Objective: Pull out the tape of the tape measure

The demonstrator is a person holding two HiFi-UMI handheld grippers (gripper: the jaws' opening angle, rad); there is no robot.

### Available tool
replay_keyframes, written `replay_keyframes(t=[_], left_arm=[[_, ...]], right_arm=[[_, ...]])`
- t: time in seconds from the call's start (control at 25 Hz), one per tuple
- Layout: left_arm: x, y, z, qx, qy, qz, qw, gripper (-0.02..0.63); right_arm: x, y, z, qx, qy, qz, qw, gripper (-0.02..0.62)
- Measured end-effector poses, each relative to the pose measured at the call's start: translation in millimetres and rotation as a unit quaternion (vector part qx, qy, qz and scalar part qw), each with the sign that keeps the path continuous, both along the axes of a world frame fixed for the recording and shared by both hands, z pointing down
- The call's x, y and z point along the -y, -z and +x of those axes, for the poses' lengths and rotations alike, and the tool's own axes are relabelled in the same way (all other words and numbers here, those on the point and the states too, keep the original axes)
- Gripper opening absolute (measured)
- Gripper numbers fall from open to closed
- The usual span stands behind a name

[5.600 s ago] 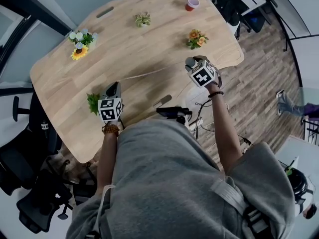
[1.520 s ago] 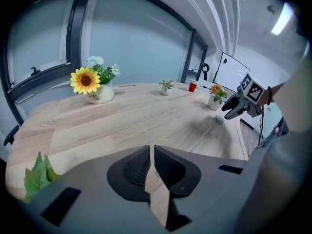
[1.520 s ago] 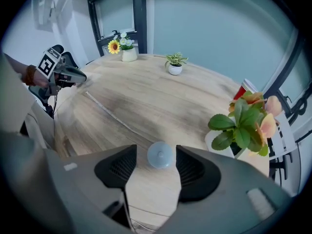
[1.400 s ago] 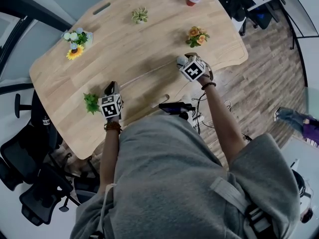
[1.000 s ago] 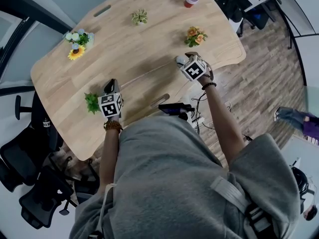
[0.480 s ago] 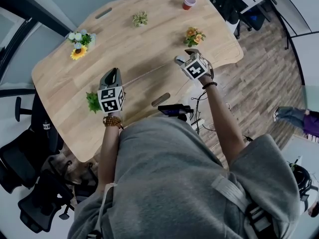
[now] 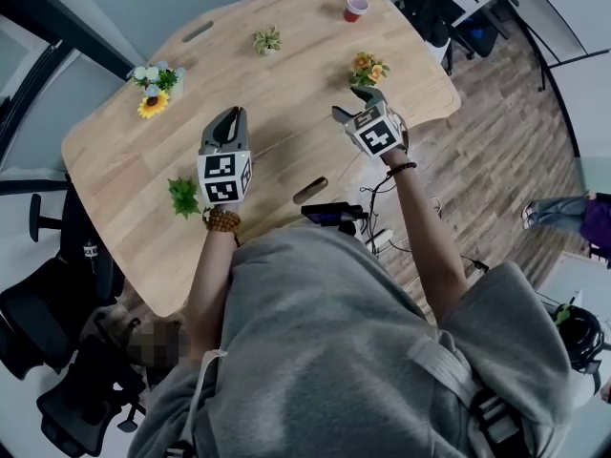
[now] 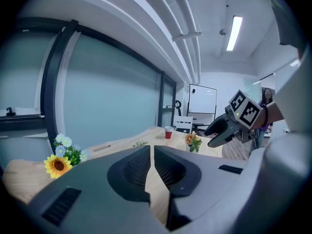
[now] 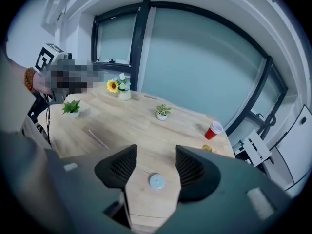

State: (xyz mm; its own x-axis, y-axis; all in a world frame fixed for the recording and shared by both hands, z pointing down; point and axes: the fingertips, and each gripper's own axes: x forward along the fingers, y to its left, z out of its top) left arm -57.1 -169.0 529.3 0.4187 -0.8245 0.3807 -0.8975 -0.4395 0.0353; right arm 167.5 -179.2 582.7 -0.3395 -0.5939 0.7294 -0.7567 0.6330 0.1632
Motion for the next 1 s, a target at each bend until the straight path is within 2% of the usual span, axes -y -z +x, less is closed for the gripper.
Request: replay_keyframes(t=[0.2,0.48,0.72,1.0], left_arm=[[2,30,25,-0.008,-0.031,0.05,0.9982,0.014],[-5,62,30,-0.024,-0.026,0.113,0.993,0.014],[-15,70,34,-0.034,-0.028,0.137,0.9896,0.014],[-24,72,41,-0.036,-0.045,0.156,0.9861,0.014]], right_arm=[[-4,43,-16,0.032,-0.015,0.062,0.997,0.258],[-13,106,-33,0.103,-0.061,0.151,0.981,0.23],[-33,134,-44,0.132,-0.074,0.214,0.965,0.179],[-51,139,-53,0.143,-0.075,0.255,0.953,0.114]])
